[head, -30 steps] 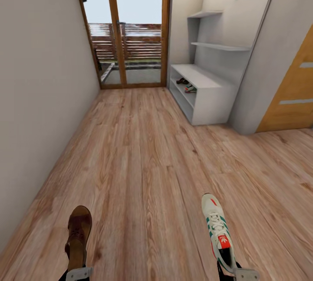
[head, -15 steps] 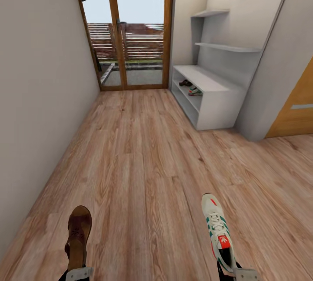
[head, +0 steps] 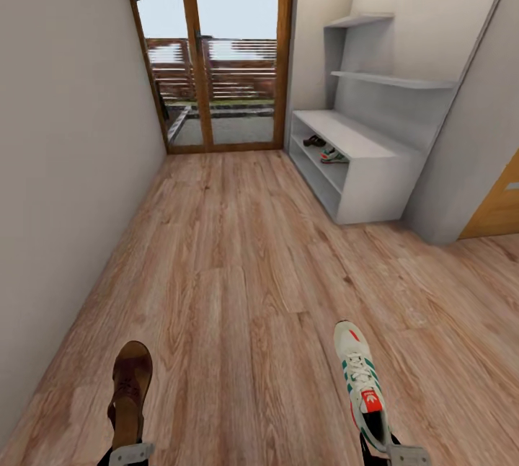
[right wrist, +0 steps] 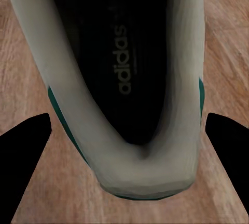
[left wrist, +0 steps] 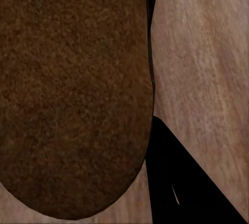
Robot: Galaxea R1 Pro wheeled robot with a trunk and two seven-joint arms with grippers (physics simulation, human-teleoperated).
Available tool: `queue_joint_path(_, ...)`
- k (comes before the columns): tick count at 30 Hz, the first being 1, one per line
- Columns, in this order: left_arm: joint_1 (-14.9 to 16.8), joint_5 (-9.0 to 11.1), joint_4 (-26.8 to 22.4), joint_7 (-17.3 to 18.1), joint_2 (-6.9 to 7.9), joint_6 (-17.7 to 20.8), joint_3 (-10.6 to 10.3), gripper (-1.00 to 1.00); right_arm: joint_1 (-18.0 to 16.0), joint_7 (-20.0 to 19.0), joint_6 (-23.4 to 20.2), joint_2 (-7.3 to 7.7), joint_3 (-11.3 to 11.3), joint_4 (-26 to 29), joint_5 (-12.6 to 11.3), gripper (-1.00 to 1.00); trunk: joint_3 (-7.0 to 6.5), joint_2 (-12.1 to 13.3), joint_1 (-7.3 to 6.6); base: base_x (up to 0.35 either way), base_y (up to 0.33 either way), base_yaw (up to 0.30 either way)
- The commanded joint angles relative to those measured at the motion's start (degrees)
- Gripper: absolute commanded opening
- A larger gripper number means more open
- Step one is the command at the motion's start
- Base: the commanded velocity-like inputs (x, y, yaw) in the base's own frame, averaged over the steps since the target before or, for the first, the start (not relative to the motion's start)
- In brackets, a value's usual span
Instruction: Pick up the two gym shoes and the two sandals from the corridor floor and place them onto the hallstand (shoe rack) in the corridor, making sure they are on the rack and not on the floor. Arrange them so the two gym shoes are next to each other and the two sandals are next to each other.
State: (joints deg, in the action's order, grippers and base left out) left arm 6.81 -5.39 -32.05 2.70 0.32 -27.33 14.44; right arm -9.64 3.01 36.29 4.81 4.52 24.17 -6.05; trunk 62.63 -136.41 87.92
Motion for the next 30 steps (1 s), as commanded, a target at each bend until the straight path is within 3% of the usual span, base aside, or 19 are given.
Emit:
queue_joint_path(1,0.05,-0.75,0.04,0.2,-0.06,-0.18,0.42,-1.0,-0.03,0.31,0.18,0.05,0.49,0.0,-0.54,-1.0,0.04,-0.02,0.02,0.317,0.147,0.0)
queue_joint_path(30,0.05,-0.76,0.02,0.2,-0.06,-0.18,0.45,-1.0,-0.03,0.27,0.18,0.11,0.49,0.06,-0.54,-1.0,0.04,-0.02,0.02,0.317,0.147,0.0)
